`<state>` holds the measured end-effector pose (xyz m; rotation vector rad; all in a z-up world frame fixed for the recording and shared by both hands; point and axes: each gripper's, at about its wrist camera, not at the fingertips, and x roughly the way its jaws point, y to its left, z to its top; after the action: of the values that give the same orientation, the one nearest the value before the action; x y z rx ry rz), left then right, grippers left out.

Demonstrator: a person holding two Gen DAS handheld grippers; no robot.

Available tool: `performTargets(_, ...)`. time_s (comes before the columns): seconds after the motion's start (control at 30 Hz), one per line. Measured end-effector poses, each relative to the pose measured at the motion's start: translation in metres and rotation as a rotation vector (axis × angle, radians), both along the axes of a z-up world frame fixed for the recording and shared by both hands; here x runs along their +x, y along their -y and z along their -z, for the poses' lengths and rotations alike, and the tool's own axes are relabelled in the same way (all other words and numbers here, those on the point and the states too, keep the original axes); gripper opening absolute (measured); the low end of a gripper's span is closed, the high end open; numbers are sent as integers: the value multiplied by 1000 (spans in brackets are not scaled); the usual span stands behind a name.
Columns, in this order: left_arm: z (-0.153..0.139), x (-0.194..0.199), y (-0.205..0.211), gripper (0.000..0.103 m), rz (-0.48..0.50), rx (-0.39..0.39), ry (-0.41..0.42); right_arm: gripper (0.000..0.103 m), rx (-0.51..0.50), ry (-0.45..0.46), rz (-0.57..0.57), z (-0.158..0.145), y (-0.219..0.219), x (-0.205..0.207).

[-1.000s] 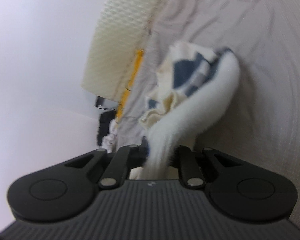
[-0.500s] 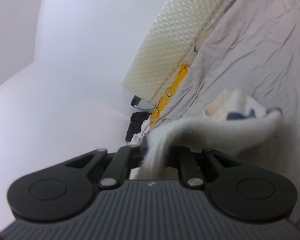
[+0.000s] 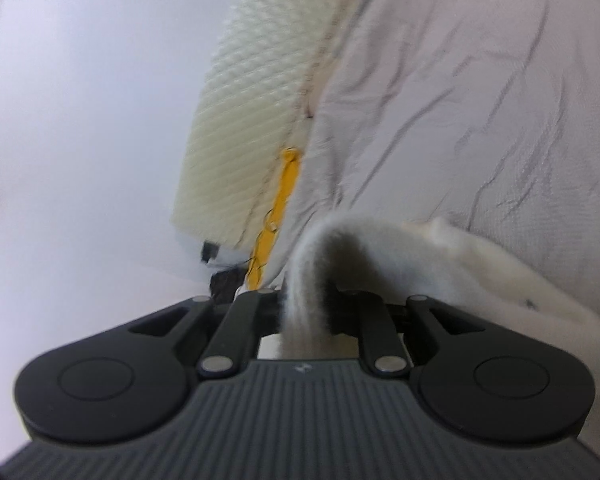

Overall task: Fold large clothes
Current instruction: 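Lift the hem with both grippers and fold it over toward the collar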

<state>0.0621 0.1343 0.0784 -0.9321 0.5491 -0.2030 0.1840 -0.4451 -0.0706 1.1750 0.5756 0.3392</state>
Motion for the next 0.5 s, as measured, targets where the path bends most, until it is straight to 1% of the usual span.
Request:
performTargets(0.07,13,36,4,18,-4,33,-8,16,4,-31,23,19,-2,26)
performTargets(0.17,46,83,4,18,-5,34,-24,16,21,-58,41,48,-4,52)
performTargets(0.23,70,110,2,18,-1,41,-34,16,25,-56,32,64,-5,65)
performTargets(0.33,102,140,-5,18,3,19,-57,16,24,-71,14,88,-6,84)
performTargets(0.37,113,150,-7,18,-1,0,-72,16,23,-73,15,96,-5,90)
performTargets(0.43,133,173,-8,18,-2,-25,-103,16,37,-107,21,109,-3,103)
performTargets(0.5,147,192,-7,18,1,-6,-115,16,57,-132,29,121,-1,118)
